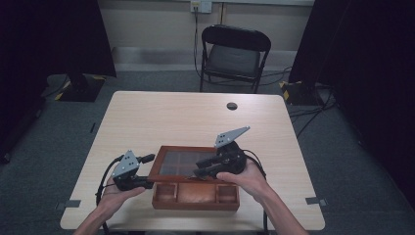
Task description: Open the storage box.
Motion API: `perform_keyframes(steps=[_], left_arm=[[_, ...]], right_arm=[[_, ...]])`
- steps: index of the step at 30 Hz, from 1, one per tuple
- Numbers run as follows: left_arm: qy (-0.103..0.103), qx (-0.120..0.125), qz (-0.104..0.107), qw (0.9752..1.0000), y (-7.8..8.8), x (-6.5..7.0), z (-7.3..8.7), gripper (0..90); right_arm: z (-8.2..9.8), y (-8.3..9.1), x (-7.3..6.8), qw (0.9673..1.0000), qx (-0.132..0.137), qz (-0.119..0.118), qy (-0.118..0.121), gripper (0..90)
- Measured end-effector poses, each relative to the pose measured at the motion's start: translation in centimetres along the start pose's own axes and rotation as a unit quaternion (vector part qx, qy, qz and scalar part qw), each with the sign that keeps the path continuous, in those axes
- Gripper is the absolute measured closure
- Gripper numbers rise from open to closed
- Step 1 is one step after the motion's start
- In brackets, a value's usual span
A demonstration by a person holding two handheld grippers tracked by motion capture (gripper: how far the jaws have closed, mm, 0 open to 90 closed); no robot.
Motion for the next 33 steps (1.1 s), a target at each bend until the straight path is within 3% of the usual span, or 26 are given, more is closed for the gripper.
perform_keyframes(steps=[8, 19, 26, 33], left_arm=[[-0.002, 0.004, 0.003, 1.0, -0.1, 0.0, -0.5, 35.6], [0.001, 0.005, 0.001, 1.0, -0.3, -0.2, -1.1, 35.6], [0.004, -0.002, 0.005, 1.0, -0.4, -0.4, -1.7, 36.0], [0.031, 0.006, 0.01, 0.9995, -0.6, -0.8, -2.1, 34.9]], right_arm=[[0.8, 2.4, 0.3, 0.9986, 0.039, 0.032, -0.017, 52.8], [2.5, 5.6, -0.1, 0.9924, 0.092, 0.076, -0.029, 27.5], [3.9, 6.1, -0.8, 0.9906, 0.097, 0.093, -0.025, 20.8], [5.5, 6.7, -0.7, 0.9871, 0.111, 0.114, -0.015, 22.2]])
Point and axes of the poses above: each handheld gripper's, and its own axes: y roughly backward along the jaws, z roughly out of its underside, x roughly to its right, the point moved 2 cm from there along -y, roughly forward along the jaws, and after that the axes turned 9 degrees about y, right-handed, at the moved point
